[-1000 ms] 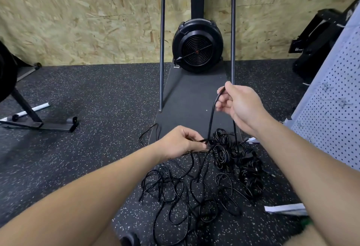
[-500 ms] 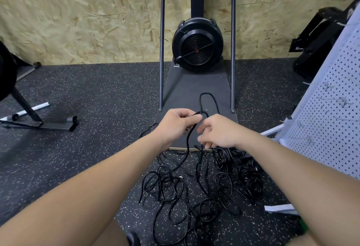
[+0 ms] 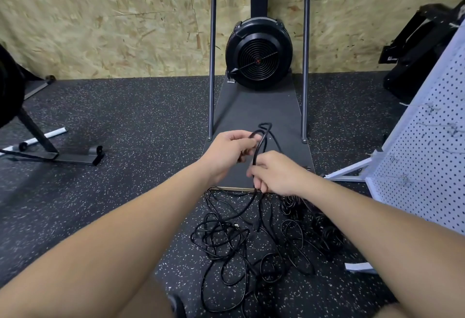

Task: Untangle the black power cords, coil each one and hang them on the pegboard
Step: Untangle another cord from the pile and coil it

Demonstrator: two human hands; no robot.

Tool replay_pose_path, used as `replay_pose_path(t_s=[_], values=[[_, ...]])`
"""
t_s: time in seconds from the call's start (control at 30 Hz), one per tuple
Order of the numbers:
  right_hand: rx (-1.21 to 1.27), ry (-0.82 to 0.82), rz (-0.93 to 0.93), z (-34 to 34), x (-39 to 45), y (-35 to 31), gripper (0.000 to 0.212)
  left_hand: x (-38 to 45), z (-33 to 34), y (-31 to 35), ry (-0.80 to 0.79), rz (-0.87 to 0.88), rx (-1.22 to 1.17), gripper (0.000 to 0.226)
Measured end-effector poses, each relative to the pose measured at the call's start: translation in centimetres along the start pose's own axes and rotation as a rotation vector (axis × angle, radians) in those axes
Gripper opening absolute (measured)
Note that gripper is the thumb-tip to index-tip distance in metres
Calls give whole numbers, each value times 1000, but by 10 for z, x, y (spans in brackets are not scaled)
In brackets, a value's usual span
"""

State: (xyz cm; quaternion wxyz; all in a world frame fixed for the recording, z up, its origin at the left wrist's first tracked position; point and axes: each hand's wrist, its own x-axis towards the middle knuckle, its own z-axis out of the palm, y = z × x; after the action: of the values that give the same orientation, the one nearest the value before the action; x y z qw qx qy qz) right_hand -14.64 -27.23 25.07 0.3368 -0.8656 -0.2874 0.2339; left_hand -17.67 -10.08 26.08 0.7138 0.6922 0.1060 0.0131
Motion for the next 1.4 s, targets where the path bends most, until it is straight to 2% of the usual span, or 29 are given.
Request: replay_pose_path(t_s=[0.13, 0.27, 0.37, 0.47, 0.5, 0.57, 0.63, 0.67, 0.8, 0.93, 0.97, 1.03, 1.1, 1.13, 1.2, 1.3, 1.33, 1.4], values=[[36, 214, -71, -26, -6, -14, 29, -6, -8, -4, -45, -35, 203, 23], [101, 404, -91, -51, -8, -19, 27, -15, -12, -16, -253, -117, 390, 33], [208, 467, -98, -64, -4, -17, 27, -18, -11, -34, -332, -135, 532, 17], [369, 503, -91, -72, -1, -17, 26, -21, -8, -41, -327, -136, 488, 4], [371, 503, -85, -74, -2, -17, 25, -22, -7, -41, -311, -124, 466, 7], [261, 490, -46, -74, -2, -14, 26, -22, -6, -39, -263, -96, 453, 17], [186, 452, 34, -71, -3, -8, 46, -21, -7, -34, -185, -57, 427, 21], [153, 435, 65, -69, -4, -4, 50, -20, -7, -30, -144, -40, 397, 21], [10, 339, 67, -61, -10, 5, 8, -12, -3, -16, -11, -5, 248, 22], [-19, 157, 14, -50, -11, 7, 8, -5, 1, -7, 44, 9, 134, 23], [-54, 108, 10, -48, -11, 8, 13, -3, 2, -5, 50, 17, 111, 28], [-129, 1, 13, -42, -10, 10, 37, -2, 7, 1, 45, 35, 81, 35], [-175, -98, 14, -34, -11, 10, 59, -2, 12, 9, 31, 53, 61, 32], [-196, -130, 15, -30, -12, 10, 64, -3, 14, 12, 22, 57, 44, 28], [-212, -160, 22, -22, -11, 9, 56, -5, 17, 16, 10, 78, 19, 29], [-115, -144, -1, -11, -6, 12, 18, -6, 15, 18, -13, 76, -42, 22], [-90, -126, -15, -9, -5, 11, 14, -6, 14, 18, -22, 74, -66, 17], [-84, -76, -42, -13, -3, 7, 22, -5, 10, 19, -10, 69, -81, 10]])
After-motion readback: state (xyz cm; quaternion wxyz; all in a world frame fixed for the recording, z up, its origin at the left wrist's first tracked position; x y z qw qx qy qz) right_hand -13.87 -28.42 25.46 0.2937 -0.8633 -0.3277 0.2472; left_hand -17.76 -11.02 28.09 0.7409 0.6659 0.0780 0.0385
